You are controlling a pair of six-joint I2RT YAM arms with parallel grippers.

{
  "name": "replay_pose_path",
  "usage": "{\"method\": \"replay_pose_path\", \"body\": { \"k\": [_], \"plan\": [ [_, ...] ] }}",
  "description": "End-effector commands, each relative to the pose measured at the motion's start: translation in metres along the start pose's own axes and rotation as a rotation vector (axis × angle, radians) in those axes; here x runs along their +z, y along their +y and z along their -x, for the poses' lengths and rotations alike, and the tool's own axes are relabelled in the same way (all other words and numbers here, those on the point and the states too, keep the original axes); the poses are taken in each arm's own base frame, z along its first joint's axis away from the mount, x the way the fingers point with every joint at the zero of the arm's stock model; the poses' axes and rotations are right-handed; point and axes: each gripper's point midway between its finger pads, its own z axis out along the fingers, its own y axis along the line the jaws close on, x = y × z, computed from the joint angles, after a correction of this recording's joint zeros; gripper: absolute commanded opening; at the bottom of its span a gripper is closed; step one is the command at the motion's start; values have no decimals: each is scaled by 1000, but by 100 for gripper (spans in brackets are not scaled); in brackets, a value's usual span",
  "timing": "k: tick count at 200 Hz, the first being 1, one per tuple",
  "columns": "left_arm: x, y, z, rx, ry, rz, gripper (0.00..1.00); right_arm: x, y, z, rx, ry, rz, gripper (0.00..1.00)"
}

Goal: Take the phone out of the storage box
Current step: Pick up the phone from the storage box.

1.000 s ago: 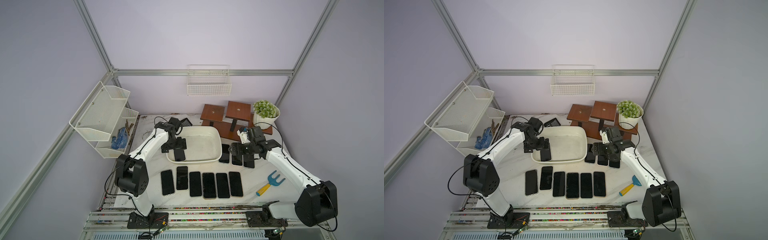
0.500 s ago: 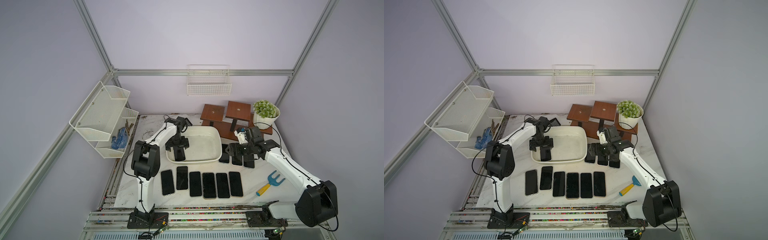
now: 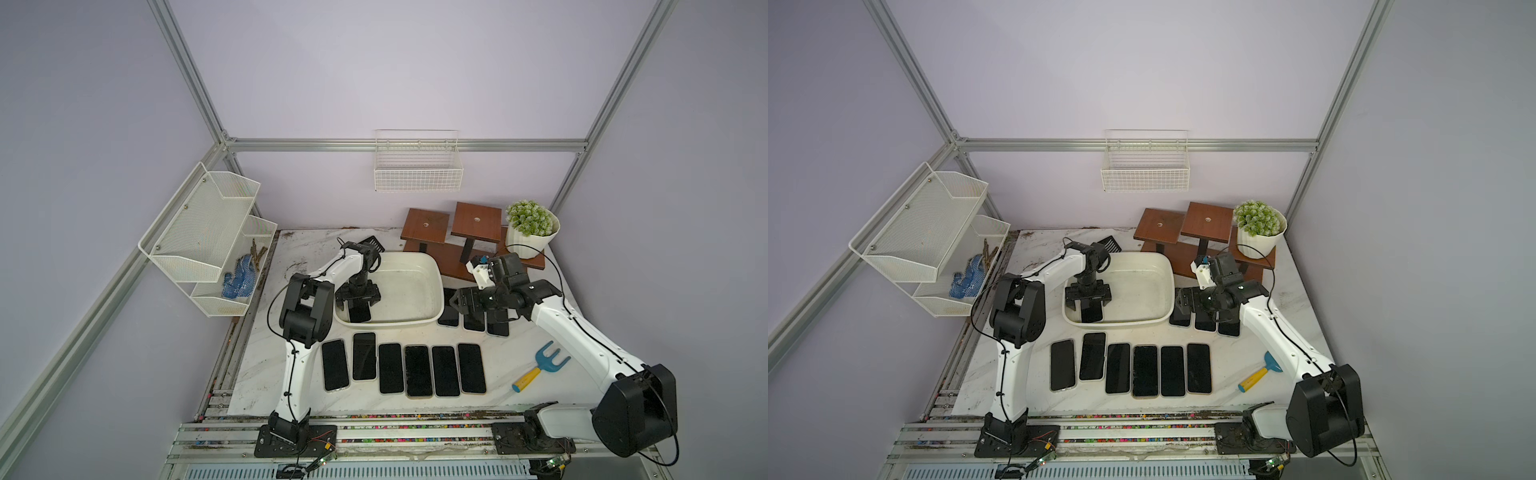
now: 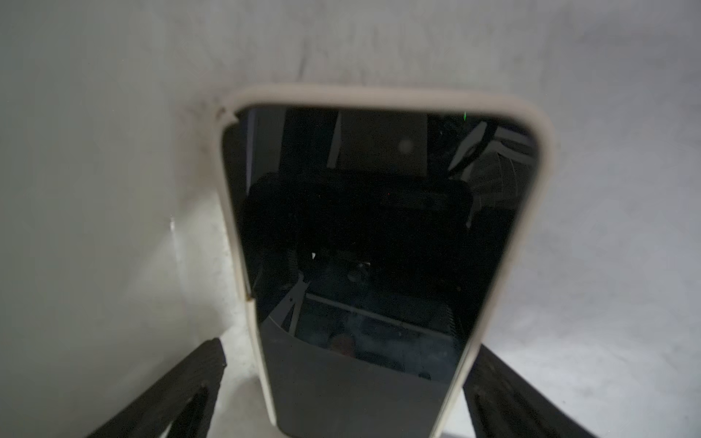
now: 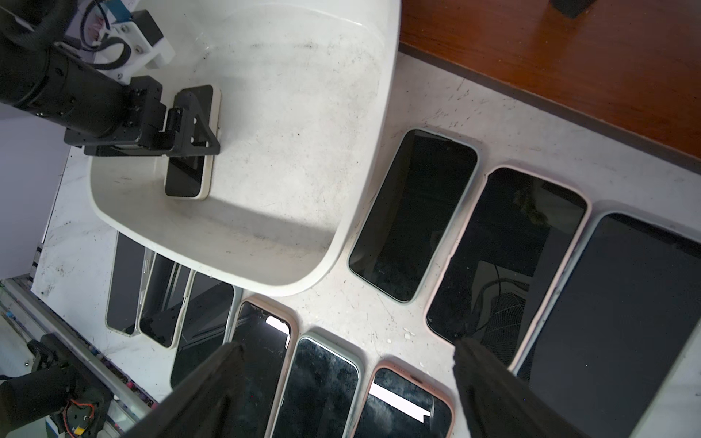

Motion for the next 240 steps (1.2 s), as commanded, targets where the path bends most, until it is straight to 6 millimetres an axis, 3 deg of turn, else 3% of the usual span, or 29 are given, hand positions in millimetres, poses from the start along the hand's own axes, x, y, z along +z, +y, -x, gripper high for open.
{"method": "replay_pose_path", "body": {
  "k": [1, 48, 102, 130, 178, 240],
  "plan": [
    [16, 0, 6, -21, -8, 41, 100, -16, 11, 8, -58, -24, 23, 92],
    [39, -15, 9, 17, 21, 13, 100, -26, 15, 8, -77, -29, 27, 92],
    [34, -77, 8, 200, -13, -95, 100, -30, 15, 6, -59, -26, 21, 92],
    [31, -100, -1, 257, -9, -141, 100, -30, 17, 9, -46, -32, 27, 92],
    [25, -82, 3, 363, -41, -73, 100, -30, 20, 15, -20, -47, 39, 92],
    [51, -63, -12, 332, -7, -68, 100, -30, 22, 20, -9, -58, 35, 92]
  ]
}}
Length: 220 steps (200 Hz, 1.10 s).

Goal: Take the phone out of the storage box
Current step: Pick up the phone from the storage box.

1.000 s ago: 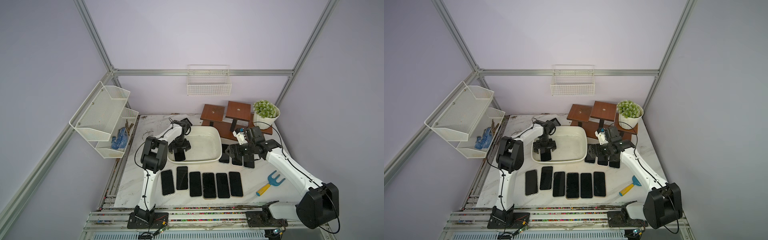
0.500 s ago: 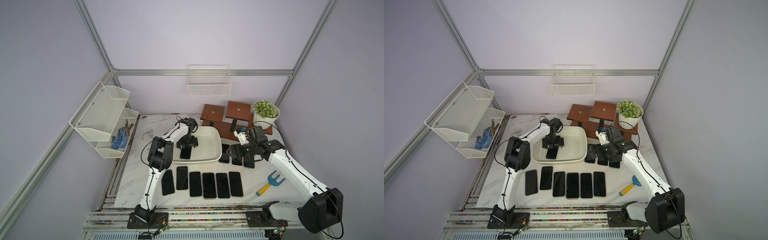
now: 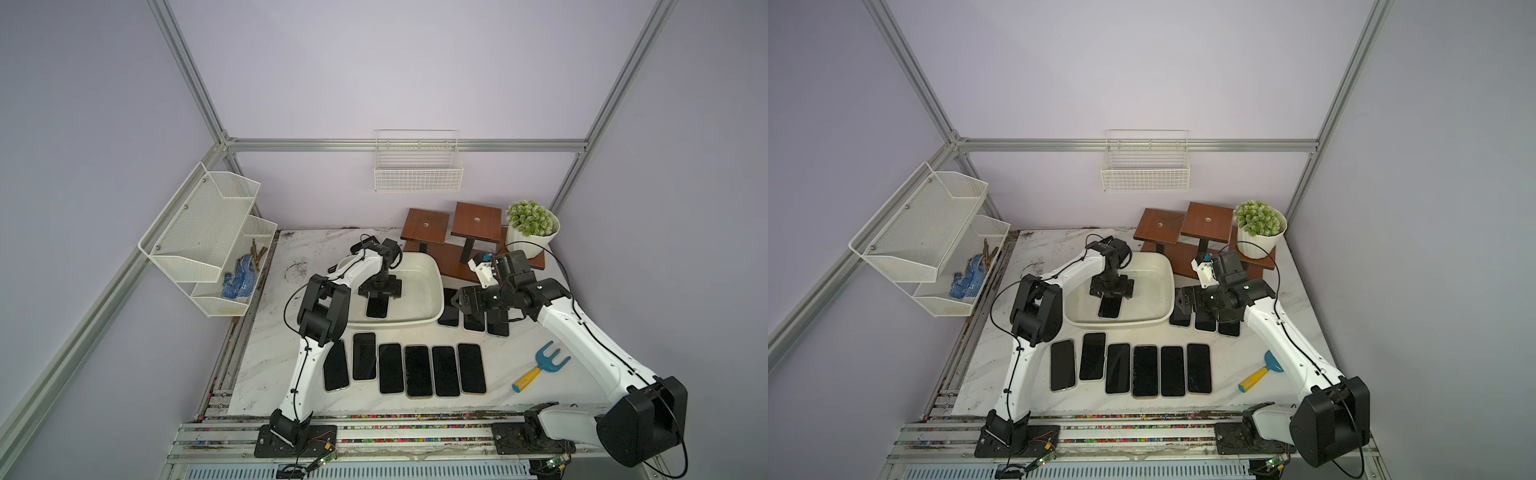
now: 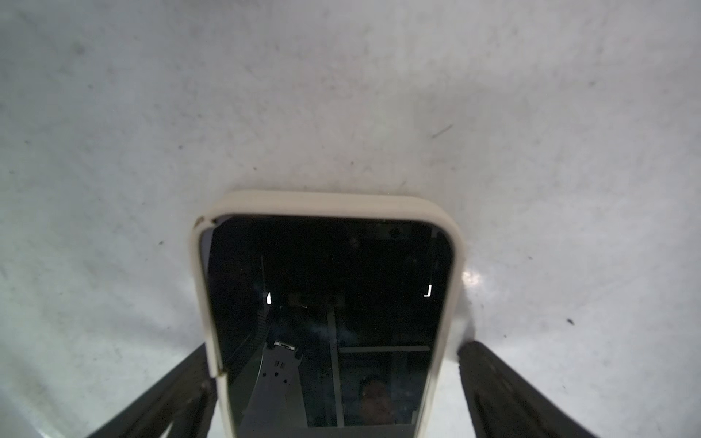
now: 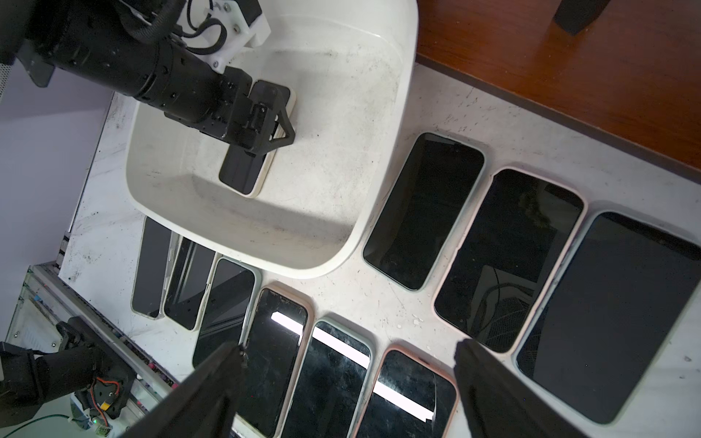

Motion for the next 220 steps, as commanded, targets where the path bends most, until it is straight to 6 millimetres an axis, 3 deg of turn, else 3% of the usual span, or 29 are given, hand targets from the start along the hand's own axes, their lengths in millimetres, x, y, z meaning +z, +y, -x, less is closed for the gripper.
{"method": "replay_pose_path", "body": {
  "k": [1, 28, 92, 115, 161, 178, 208, 213, 220],
  "plan": [
    [49, 18, -34, -3, 119, 46, 100, -8, 8, 16, -4, -44, 9, 92],
    [55, 21, -40, -11, 110, 50, 100, -9, 8, 20, 0, -47, 3, 92],
    [70, 24, -50, 8, 127, 51, 64, -12, 9, 27, 9, -58, -5, 92],
    [68, 23, -48, 5, 126, 33, 58, -10, 10, 28, 14, -55, 0, 92],
    [31, 19, -28, 25, 56, -9, 55, -5, 12, 31, 21, -61, 7, 92],
    [14, 17, -18, 39, 16, -22, 46, -4, 13, 32, 23, -65, 11, 93],
    [-9, 14, -7, 52, -26, -41, 45, -1, 14, 34, 26, -68, 19, 93],
    [-13, 13, -5, 55, -34, -48, 45, 0, 14, 34, 26, -67, 21, 100],
    [-17, 11, -4, 58, -42, -58, 45, 0, 15, 34, 24, -69, 23, 99]
  ]
}}
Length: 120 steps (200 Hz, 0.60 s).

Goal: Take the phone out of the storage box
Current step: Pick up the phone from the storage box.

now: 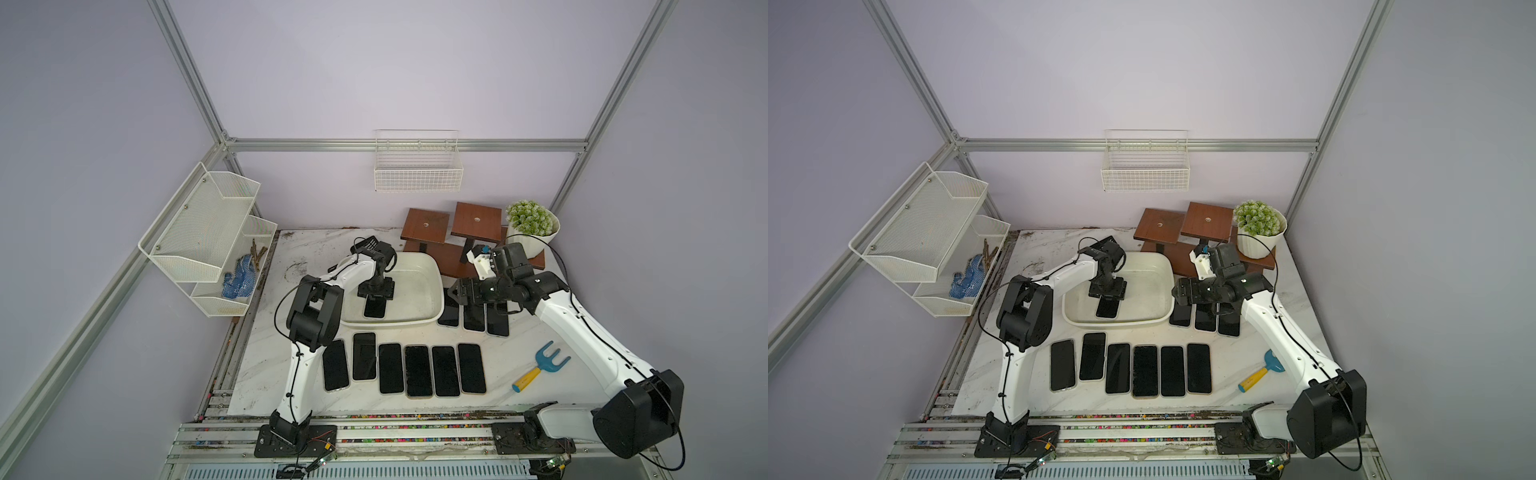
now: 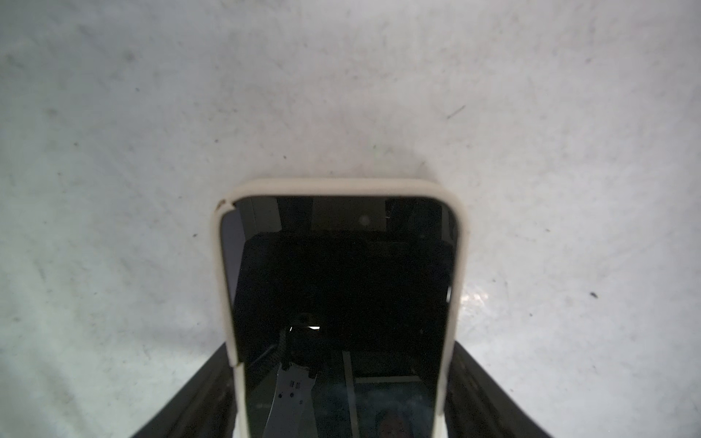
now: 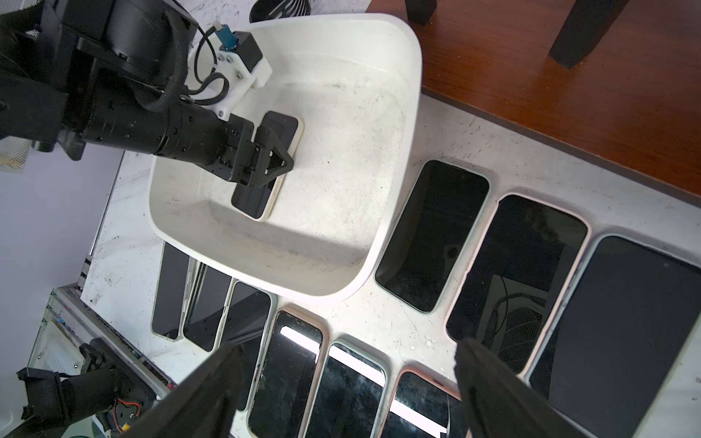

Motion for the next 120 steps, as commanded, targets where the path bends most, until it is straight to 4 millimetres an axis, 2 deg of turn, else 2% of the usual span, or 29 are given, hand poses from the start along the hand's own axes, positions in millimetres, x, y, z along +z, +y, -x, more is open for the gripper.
{"method": "replay_pose_path", "body": {
  "k": [1, 70, 120],
  "plan": [
    [-12, 1, -3, 20, 28, -30, 45, 2, 6, 11, -8, -32, 13, 99],
    [-50, -6, 13, 35, -58, -77, 42, 2, 5, 7, -7, -32, 8, 99],
    [-107, -1, 30, 37, -152, -85, 42, 4, 8, 7, 3, -49, 23, 99]
  ]
}}
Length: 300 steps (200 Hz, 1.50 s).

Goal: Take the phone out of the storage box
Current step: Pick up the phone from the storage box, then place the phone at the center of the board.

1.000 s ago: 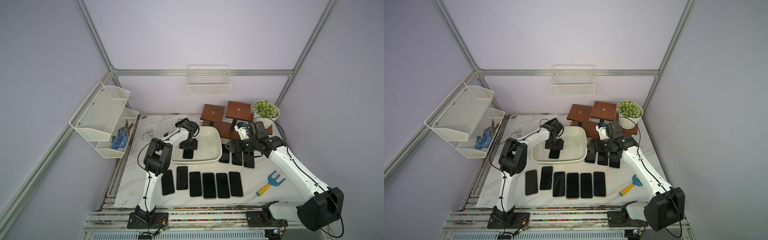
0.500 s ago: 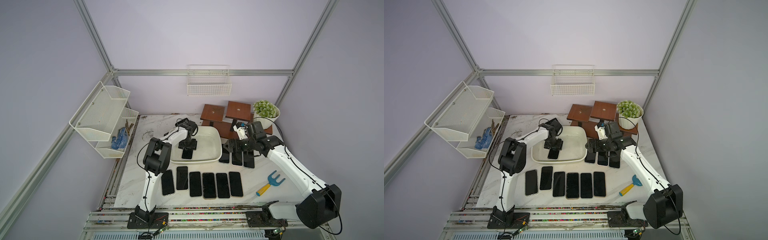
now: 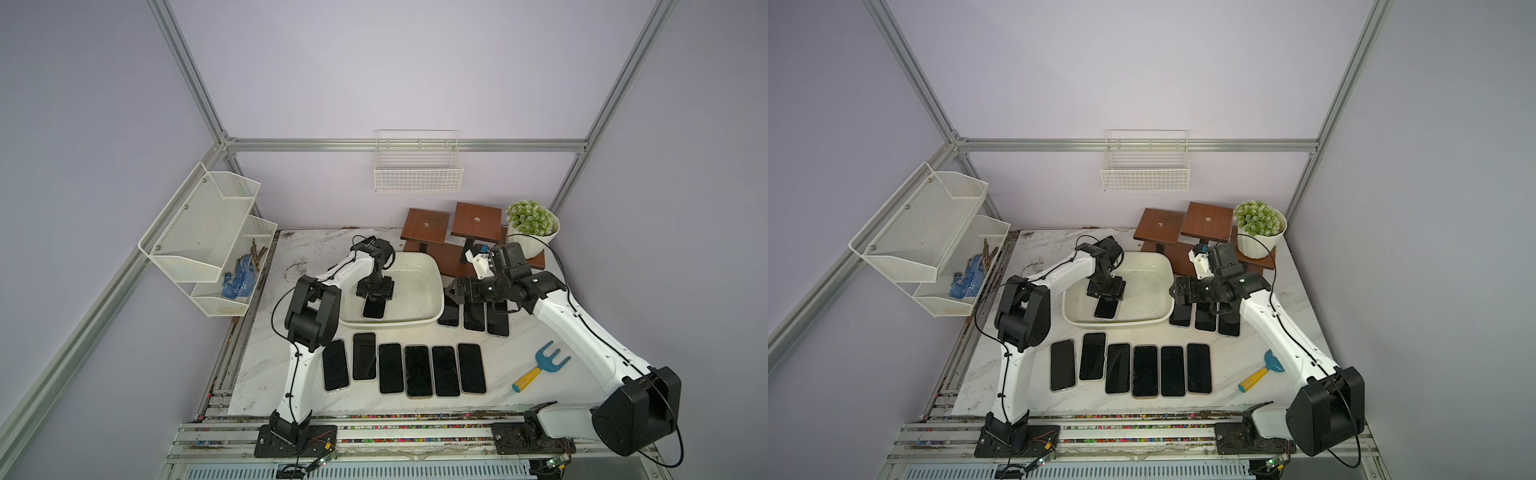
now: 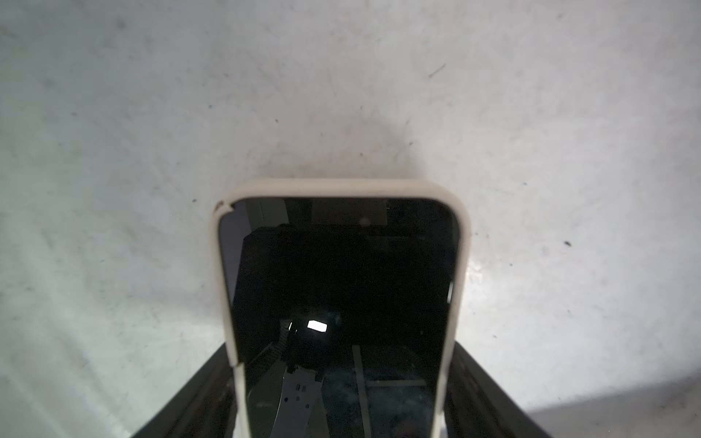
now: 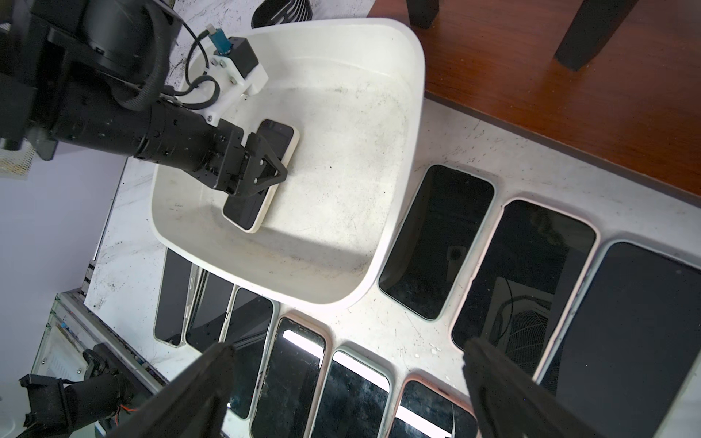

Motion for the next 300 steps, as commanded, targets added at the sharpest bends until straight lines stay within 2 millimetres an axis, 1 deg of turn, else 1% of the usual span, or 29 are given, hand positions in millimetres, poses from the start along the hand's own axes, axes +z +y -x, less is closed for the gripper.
{"method": "replay_pose_path", "body": {
  "k": [1, 19, 36, 84, 106, 133, 173, 200, 216, 242, 270, 300],
  "plan": [
    [-83, -1, 29, 11, -173, -50, 42, -2, 6, 5, -1, -40, 16, 99],
    [-108, 3, 32, 0, -203, -53, 42, 1, 9, 7, -2, -44, 27, 99],
    [-125, 9, 29, -19, -219, -55, 42, 5, 12, 8, -5, -43, 37, 99],
    [-168, 34, 12, -102, -269, -51, 42, 17, 24, 11, -34, -28, 62, 99],
    [-179, 57, -2, -172, -275, -31, 42, 24, 32, 10, -47, -10, 76, 99],
    [-181, 93, -32, -256, -259, 5, 42, 31, 42, 6, -75, 11, 90, 99],
    [-177, 146, -77, -370, -234, 62, 42, 37, 51, 1, -99, 29, 101, 99],
    [-172, 174, -100, -427, -223, 97, 42, 39, 54, -5, -104, 41, 106, 99],
    [-164, 186, -109, -448, -204, 111, 42, 40, 56, -8, -107, 46, 109, 99],
    [-147, 196, -113, -469, -174, 118, 42, 39, 56, -12, -109, 52, 106, 99],
    [-121, 197, -103, -480, -149, 95, 42, 36, 55, -14, -110, 53, 96, 99],
    [-86, 200, -94, -481, -97, 87, 42, 30, 51, -18, -112, 51, 76, 99]
  ]
}}
